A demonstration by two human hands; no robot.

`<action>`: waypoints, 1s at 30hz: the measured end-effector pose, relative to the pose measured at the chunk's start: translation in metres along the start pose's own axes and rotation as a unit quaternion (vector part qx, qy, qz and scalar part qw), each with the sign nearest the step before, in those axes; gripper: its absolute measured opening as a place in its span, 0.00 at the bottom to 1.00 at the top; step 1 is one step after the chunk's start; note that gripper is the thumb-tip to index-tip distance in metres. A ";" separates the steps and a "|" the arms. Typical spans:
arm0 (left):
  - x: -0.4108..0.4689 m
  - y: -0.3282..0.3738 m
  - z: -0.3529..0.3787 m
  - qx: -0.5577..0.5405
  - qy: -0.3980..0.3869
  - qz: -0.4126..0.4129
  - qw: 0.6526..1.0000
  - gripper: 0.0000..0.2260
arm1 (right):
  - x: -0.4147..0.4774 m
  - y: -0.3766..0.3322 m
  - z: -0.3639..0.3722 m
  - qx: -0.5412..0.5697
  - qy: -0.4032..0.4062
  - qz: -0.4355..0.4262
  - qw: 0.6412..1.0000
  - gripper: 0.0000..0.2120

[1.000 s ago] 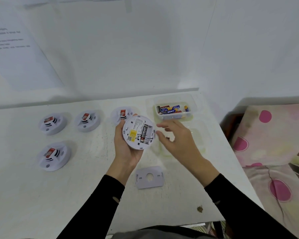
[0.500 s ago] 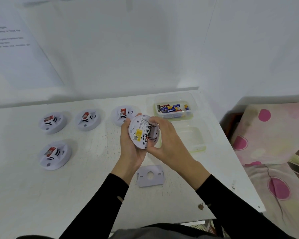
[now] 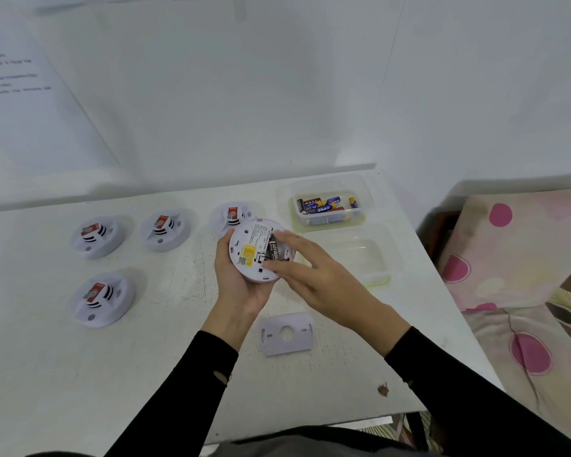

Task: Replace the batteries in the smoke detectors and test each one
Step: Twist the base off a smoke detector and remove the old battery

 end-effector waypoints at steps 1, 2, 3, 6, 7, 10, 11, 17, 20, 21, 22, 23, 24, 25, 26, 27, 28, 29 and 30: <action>0.001 0.000 0.000 -0.008 -0.001 -0.004 1.000 0.21 | 0.000 -0.001 -0.003 0.002 0.007 -0.008 1.000 0.13; 0.002 0.000 -0.001 -0.014 -0.003 -0.006 1.000 0.21 | 0.001 -0.002 -0.008 0.030 0.022 0.003 0.999 0.12; 0.003 0.000 -0.002 -0.018 -0.006 -0.005 1.000 0.21 | 0.001 -0.003 -0.014 0.081 0.052 0.038 0.995 0.12; 0.006 0.000 -0.008 -0.026 -0.014 0.000 1.000 0.26 | 0.004 0.015 -0.035 0.202 0.182 0.219 0.937 0.09; 0.006 0.000 -0.010 -0.032 -0.013 -0.002 0.999 0.28 | 0.005 0.028 -0.039 0.178 0.187 0.284 0.924 0.08; 0.003 0.001 -0.013 -0.042 -0.007 -0.007 0.999 0.28 | 0.003 0.071 -0.036 0.056 0.064 0.449 0.890 0.08; 0.003 0.001 -0.013 -0.042 -0.004 -0.009 0.999 0.27 | 0.003 0.080 -0.034 0.039 0.030 0.474 0.879 0.07; -0.004 -0.002 -0.009 -0.039 -0.016 -0.031 0.999 0.28 | 0.011 0.090 -0.016 -0.051 -0.095 0.480 0.871 0.09; -0.005 0.001 -0.009 -0.040 -0.015 -0.027 0.999 0.29 | 0.011 0.092 -0.013 -0.073 -0.082 0.466 0.878 0.08; -0.005 0.002 -0.010 -0.037 -0.014 -0.026 0.999 0.28 | 0.011 0.091 -0.014 -0.067 -0.059 0.454 0.887 0.08; -0.005 0.003 -0.012 -0.035 -0.013 -0.025 0.999 0.27 | 0.011 0.087 -0.016 -0.053 -0.022 0.432 0.900 0.07; -0.005 0.003 -0.014 -0.035 -0.009 -0.026 0.999 0.27 | 0.011 0.078 -0.018 -0.033 0.021 0.395 0.918 0.07; -0.005 0.005 -0.016 -0.036 -0.006 -0.026 0.999 0.28 | 0.010 0.066 -0.021 -0.008 0.060 0.345 0.937 0.06; -0.005 0.007 -0.017 -0.039 -0.005 -0.026 0.999 0.30 | 0.008 0.052 -0.022 0.018 0.080 0.284 0.955 0.06; -0.005 0.010 -0.018 -0.041 -0.006 -0.026 0.999 0.30 | 0.005 0.037 -0.019 0.041 0.074 0.226 0.970 0.06; -0.005 0.015 -0.019 -0.042 -0.010 -0.025 0.999 0.30 | -0.002 0.024 -0.014 0.062 0.042 0.178 0.981 0.07; -0.005 0.020 -0.022 -0.035 -0.016 -0.023 0.999 0.28 | -0.009 0.013 -0.006 0.076 -0.010 0.144 0.987 0.06; -0.006 0.026 -0.025 -0.023 -0.023 -0.019 0.999 0.26 | -0.019 0.007 0.004 0.077 -0.066 0.123 0.987 0.06; -0.006 0.032 -0.029 -0.006 -0.027 -0.014 1.000 0.24 | -0.029 0.006 0.014 0.067 -0.114 0.110 0.985 0.06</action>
Point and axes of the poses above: each hand's wrist, its own x-axis towards the middle knuckle, its own z-axis out of the palm, y = z × x, the point moved 3 cm from there along x, towards the middle knuckle, and after that the axes turned 15 degrees about z, right-handed, at the moved point
